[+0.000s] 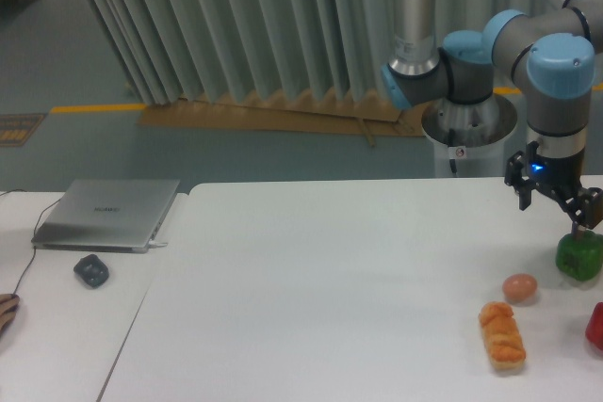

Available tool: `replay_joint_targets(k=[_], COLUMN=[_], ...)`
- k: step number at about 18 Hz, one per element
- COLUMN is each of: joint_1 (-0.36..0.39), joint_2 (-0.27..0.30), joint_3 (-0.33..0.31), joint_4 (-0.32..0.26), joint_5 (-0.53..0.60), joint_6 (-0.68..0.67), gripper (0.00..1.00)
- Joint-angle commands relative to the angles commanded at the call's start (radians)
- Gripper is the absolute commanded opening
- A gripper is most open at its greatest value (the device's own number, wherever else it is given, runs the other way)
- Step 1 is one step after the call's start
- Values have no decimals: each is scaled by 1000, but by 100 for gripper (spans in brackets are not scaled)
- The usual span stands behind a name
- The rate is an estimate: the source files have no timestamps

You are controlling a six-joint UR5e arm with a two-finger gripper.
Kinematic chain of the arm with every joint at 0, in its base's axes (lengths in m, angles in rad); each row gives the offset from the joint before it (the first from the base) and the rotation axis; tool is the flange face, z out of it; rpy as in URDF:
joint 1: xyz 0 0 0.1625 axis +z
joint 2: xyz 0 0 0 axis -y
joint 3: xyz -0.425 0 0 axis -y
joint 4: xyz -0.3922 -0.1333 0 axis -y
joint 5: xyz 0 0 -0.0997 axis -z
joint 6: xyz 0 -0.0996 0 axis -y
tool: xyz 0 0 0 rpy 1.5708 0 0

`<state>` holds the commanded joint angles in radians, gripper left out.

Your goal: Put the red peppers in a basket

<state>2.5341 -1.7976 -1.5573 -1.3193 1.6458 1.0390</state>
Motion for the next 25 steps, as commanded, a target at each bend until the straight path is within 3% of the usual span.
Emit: replay_joint_targets(k=[2, 4, 7, 9, 25], joint_1=[8, 17, -9, -12, 15], joint_2=[-32, -52, -172, -198, -264], joint_3=[37, 58, 109, 100, 114], joint_4=[40, 119, 144, 216, 226], joint_5=[46, 75, 94, 94, 92], joint_6=[-74, -114, -274, -292, -274], gripper=[100, 100, 100, 100, 100])
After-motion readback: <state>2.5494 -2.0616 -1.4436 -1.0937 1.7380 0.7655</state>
